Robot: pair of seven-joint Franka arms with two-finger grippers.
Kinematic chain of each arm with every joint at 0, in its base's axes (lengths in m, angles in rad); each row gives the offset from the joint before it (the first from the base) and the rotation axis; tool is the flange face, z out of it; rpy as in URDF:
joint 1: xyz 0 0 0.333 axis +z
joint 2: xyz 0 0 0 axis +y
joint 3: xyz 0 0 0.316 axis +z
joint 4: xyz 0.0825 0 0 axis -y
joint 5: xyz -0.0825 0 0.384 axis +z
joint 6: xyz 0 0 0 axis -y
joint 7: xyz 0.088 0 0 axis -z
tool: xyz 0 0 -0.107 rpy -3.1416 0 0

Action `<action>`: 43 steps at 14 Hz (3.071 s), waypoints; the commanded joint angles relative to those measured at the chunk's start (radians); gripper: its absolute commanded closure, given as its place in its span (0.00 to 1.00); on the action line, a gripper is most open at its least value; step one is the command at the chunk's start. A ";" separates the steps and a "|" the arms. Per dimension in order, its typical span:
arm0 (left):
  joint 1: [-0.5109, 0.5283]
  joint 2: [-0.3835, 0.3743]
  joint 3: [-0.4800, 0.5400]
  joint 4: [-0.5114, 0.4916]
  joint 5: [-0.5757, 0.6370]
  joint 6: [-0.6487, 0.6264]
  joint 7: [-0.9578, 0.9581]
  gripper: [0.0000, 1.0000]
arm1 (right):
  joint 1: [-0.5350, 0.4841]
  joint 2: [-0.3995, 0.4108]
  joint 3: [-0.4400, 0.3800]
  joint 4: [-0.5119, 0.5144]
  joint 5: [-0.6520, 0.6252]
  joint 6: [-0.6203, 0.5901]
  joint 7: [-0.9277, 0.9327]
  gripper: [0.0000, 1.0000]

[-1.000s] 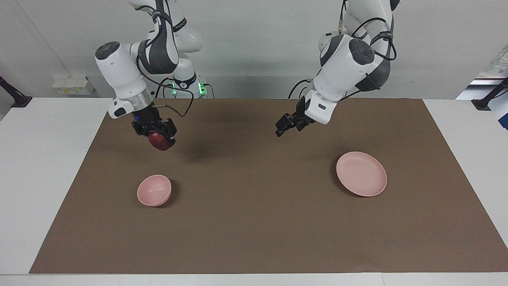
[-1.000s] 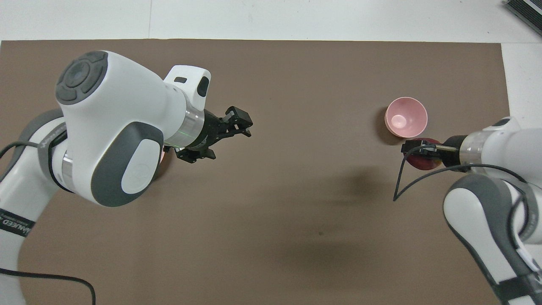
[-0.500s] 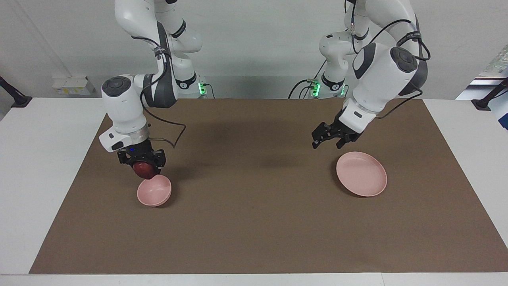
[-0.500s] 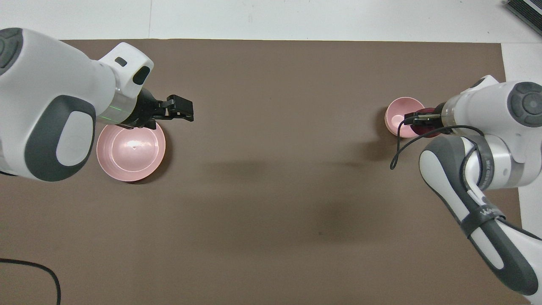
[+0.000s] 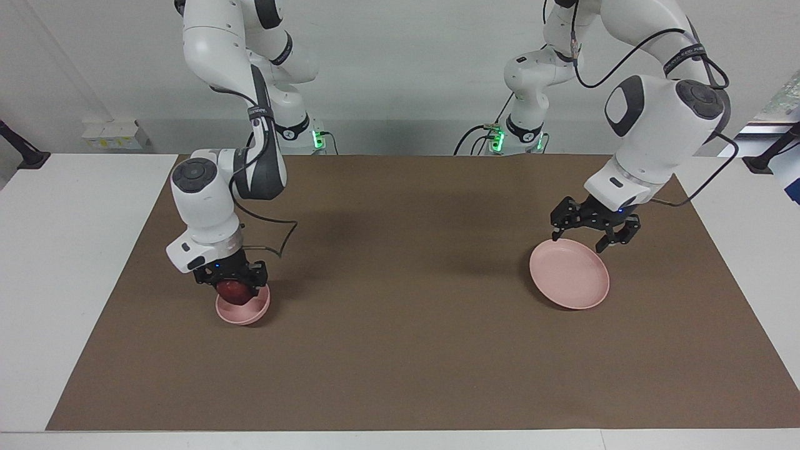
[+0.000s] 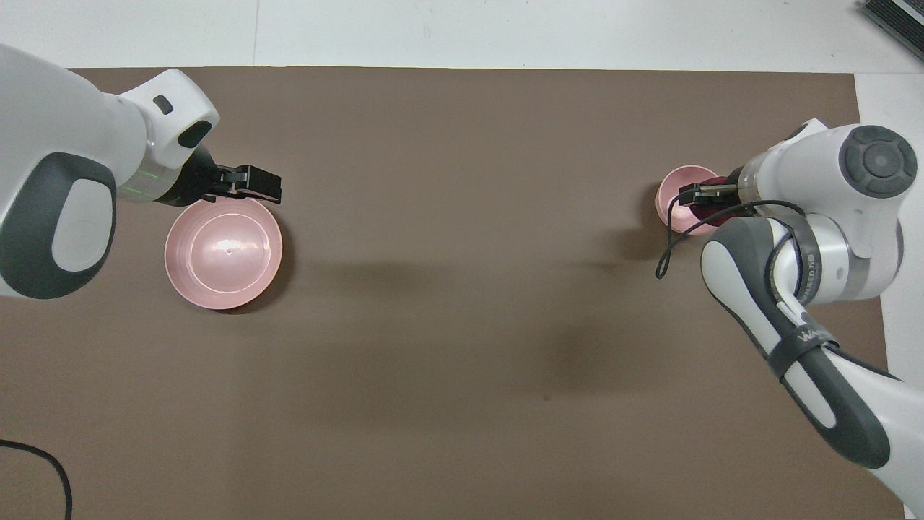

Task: Move apple from plate to bowl

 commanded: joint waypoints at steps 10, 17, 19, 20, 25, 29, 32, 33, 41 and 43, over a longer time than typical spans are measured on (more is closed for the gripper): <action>0.064 -0.031 0.022 0.114 0.025 -0.143 -0.207 0.00 | -0.021 0.034 0.010 0.025 -0.042 0.013 0.025 0.53; 0.063 -0.070 0.050 0.112 0.020 -0.188 -0.211 0.00 | -0.020 0.034 0.010 0.024 -0.033 0.026 0.027 0.00; 0.063 -0.073 0.051 0.112 0.020 -0.196 -0.211 0.00 | -0.020 0.033 0.010 0.027 -0.030 0.024 0.027 0.00; 0.063 -0.082 0.051 0.112 0.020 -0.199 -0.211 0.00 | -0.021 0.030 0.010 0.039 -0.022 0.016 0.027 0.00; 0.063 -0.132 0.058 0.112 0.020 -0.292 -0.216 0.00 | -0.009 -0.035 0.011 0.094 0.038 -0.075 0.082 0.00; 0.063 -0.162 0.074 0.132 0.020 -0.344 -0.216 0.00 | 0.005 -0.162 0.016 0.137 0.100 -0.229 0.177 0.00; 0.053 -0.182 0.074 0.129 0.022 -0.375 -0.216 0.00 | 0.005 -0.223 0.016 0.238 0.122 -0.406 0.196 0.00; 0.031 -0.183 0.115 0.129 0.020 -0.386 -0.216 0.00 | 0.004 -0.246 0.016 0.260 0.133 -0.456 0.196 0.00; -0.377 -0.202 0.513 0.126 0.020 -0.423 -0.210 0.00 | -0.009 -0.467 0.001 0.269 0.204 -0.709 0.179 0.00; -0.405 -0.215 0.536 0.112 0.019 -0.441 -0.211 0.00 | -0.009 -0.480 0.002 0.266 0.200 -0.758 0.144 0.00</action>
